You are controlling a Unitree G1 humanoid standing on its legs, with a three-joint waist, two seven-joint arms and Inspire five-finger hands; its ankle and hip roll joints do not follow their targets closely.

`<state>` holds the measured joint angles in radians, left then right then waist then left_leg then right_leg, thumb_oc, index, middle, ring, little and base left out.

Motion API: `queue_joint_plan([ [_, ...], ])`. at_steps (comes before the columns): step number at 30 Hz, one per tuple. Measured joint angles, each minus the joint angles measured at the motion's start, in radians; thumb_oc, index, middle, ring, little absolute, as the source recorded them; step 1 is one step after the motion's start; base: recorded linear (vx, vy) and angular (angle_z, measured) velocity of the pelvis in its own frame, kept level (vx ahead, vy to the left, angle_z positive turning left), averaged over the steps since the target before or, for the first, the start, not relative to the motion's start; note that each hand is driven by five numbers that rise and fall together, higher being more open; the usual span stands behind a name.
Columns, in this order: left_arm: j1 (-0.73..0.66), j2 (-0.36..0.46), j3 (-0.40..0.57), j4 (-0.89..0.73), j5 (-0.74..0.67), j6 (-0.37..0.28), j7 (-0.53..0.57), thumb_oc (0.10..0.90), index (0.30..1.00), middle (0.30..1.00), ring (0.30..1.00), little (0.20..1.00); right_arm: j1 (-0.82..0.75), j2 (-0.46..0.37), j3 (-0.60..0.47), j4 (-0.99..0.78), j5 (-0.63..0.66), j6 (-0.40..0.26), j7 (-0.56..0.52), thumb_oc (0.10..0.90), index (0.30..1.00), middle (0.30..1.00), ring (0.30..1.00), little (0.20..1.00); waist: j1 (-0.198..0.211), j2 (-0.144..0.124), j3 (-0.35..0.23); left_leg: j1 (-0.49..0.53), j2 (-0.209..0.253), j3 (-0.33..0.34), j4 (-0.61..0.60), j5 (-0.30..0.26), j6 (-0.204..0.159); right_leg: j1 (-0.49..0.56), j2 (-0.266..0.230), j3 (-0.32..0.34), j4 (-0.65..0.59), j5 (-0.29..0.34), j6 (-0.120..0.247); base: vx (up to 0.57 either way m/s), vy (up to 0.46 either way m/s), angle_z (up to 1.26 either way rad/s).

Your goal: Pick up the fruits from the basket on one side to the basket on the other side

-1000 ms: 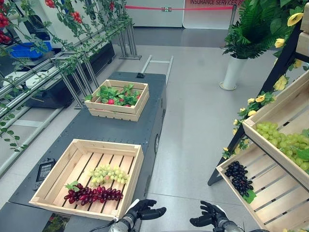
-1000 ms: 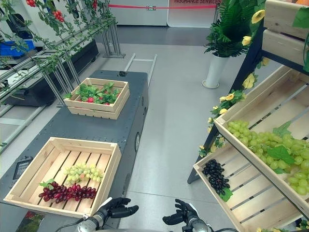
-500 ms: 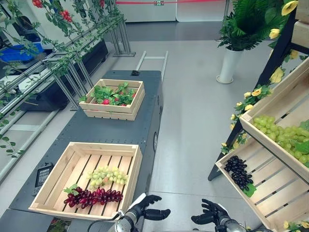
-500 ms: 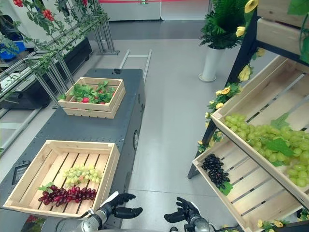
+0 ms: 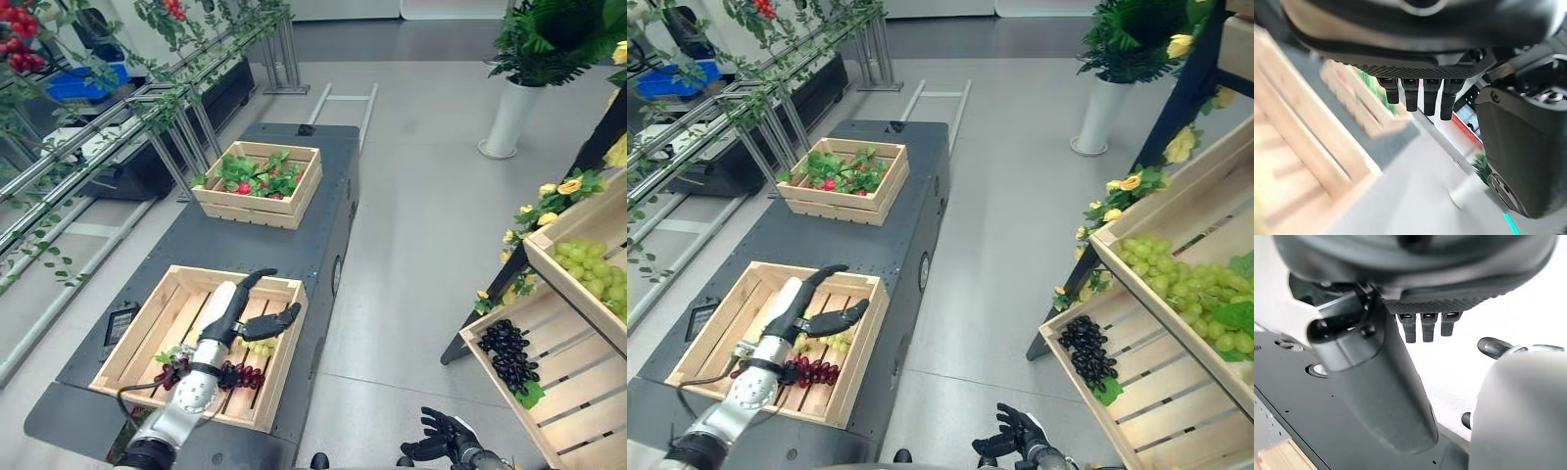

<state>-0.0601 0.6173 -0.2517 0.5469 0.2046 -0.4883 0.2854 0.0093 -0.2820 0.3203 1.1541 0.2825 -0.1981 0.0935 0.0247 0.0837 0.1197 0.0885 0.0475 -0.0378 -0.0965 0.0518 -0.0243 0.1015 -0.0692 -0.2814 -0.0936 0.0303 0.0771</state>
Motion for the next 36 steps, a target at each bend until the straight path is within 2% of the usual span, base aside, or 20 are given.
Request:
queue_joint_plan([
  [5,-0.006,0.068,0.008,0.002,0.116,0.041,0.097,0.8,0.9,0.9,0.9,0.9,0.002,-0.01,0.001,-0.012,0.0,0.0,-0.006,0.8,0.9,0.9,0.9,0.9,0.02,0.013,0.016,-0.027,-0.002,-0.021,0.0,0.007,-0.003,-0.014,-0.001,-0.019,0.0,-0.002,0.0,0.02,0.038,0.14],
  [10,-0.016,0.08,0.058,0.013,0.169,0.08,0.185,0.8,0.9,0.9,0.9,0.9,-0.003,-0.014,0.001,-0.021,0.001,0.0,-0.006,0.8,0.9,0.9,0.9,0.9,0.032,0.003,0.044,-0.041,-0.006,-0.042,0.007,0.016,-0.004,-0.022,0.001,-0.035,0.004,-0.003,0.0,-0.02,0.041,0.12],
  [15,-0.076,0.11,0.053,0.092,0.238,0.136,0.246,0.8,0.9,0.9,0.9,0.9,-0.026,-0.027,0.003,-0.019,0.002,-0.003,-0.007,0.8,0.9,0.9,0.9,0.9,0.049,-0.005,0.086,-0.056,-0.008,-0.046,0.012,0.02,-0.006,-0.032,0.0,-0.041,0.01,-0.004,-0.001,-0.12,0.095,0.06],
  [17,-0.188,0.131,-0.005,0.204,0.253,0.154,0.286,0.8,0.9,0.9,0.9,0.9,-0.075,-0.051,0.021,-0.017,0.002,-0.005,-0.006,0.8,0.9,0.9,0.9,0.9,0.044,0.002,0.124,-0.125,-0.018,-0.035,0.075,0.02,-0.005,-0.088,-0.013,-0.064,0.077,-0.027,-0.003,-0.13,0.102,0.35],
  [19,-0.286,0.158,-0.015,0.261,0.252,0.187,0.307,0.8,0.9,0.9,0.9,0.9,-0.166,-0.075,0.042,-0.012,0.002,-0.006,-0.006,0.8,0.9,0.9,0.9,0.9,0.049,0.008,0.206,-0.178,-0.021,-0.032,0.136,0.02,-0.006,-0.148,-0.027,-0.062,0.176,-0.06,-0.01,-0.16,0.112,0.28],
  [20,-0.306,0.17,-0.02,0.271,0.252,0.193,0.31,0.8,0.9,0.9,0.9,0.9,-0.188,-0.079,0.047,-0.012,0.001,-0.007,-0.006,0.8,0.9,0.9,0.9,0.9,0.048,0.008,0.23,-0.189,-0.024,-0.027,0.154,0.02,-0.006,-0.166,-0.036,-0.062,0.219,-0.082,-0.012,-0.14,0.085,0.26],
  [23,-0.387,0.216,-0.065,0.327,0.252,0.214,0.343,0.8,0.9,0.9,0.9,0.9,-0.295,-0.092,0.049,-0.012,0.002,-0.019,-0.006,0.8,0.9,0.9,0.9,0.9,0.054,-0.007,0.306,-0.26,-0.041,0.016,0.243,0.002,0.002,-0.298,-0.094,-0.038,0.458,-0.195,-0.031,-0.13,0.123,0.17],
  [25,-0.389,0.235,-0.084,0.338,0.254,0.238,0.347,0.8,0.9,0.9,0.9,0.9,-0.345,-0.098,0.05,-0.018,0.001,-0.038,-0.006,0.8,0.9,0.9,0.9,0.9,0.059,-0.013,0.349,-0.293,-0.053,0.034,0.324,-0.036,-0.003,-0.347,-0.117,-0.01,0.566,-0.238,-0.039,-0.07,0.118,-0.08],
  [26,-0.389,0.235,-0.091,0.346,0.255,0.244,0.347,0.8,0.9,0.9,0.9,0.9,-0.36,-0.101,0.053,-0.02,0.0,-0.046,-0.006,0.8,0.9,0.9,0.9,0.9,0.062,-0.012,0.358,-0.31,-0.052,0.045,0.36,-0.05,-0.004,-0.364,-0.122,-0.001,0.598,-0.252,-0.042,-0.08,0.156,-0.12],
  [27,-0.389,0.235,-0.101,0.364,0.263,0.25,0.347,0.8,0.9,0.9,0.9,0.9,-0.374,-0.105,0.063,-0.022,0.0,-0.047,-0.006,0.8,0.9,0.9,0.9,0.9,0.062,-0.011,0.36,-0.357,-0.049,0.054,0.436,-0.09,-0.003,-0.402,-0.133,0.005,0.659,-0.278,-0.05,-0.08,0.112,-0.08],
  [32,-0.44,0.246,-0.163,0.368,0.3,0.283,0.347,0.8,0.9,0.9,0.9,0.9,-0.397,-0.135,0.084,-0.022,0.0,-0.048,-0.006,0.8,0.9,0.9,0.9,0.9,0.054,-0.015,0.385,-0.508,-0.035,0.069,0.663,-0.166,-0.01,-0.526,-0.142,0.029,0.845,-0.352,-0.07,-0.06,0.077,0.05],
  [36,-0.482,0.258,-0.184,0.367,0.345,0.286,0.345,0.8,0.9,0.9,0.9,0.9,-0.404,-0.147,0.082,-0.023,0.011,-0.047,-0.006,0.8,0.9,0.9,0.9,0.9,0.046,-0.032,0.401,-0.598,-0.021,0.074,0.767,-0.204,-0.015,-0.616,-0.142,0.048,0.938,-0.38,-0.089,-0.06,0.08,-0.09],
])
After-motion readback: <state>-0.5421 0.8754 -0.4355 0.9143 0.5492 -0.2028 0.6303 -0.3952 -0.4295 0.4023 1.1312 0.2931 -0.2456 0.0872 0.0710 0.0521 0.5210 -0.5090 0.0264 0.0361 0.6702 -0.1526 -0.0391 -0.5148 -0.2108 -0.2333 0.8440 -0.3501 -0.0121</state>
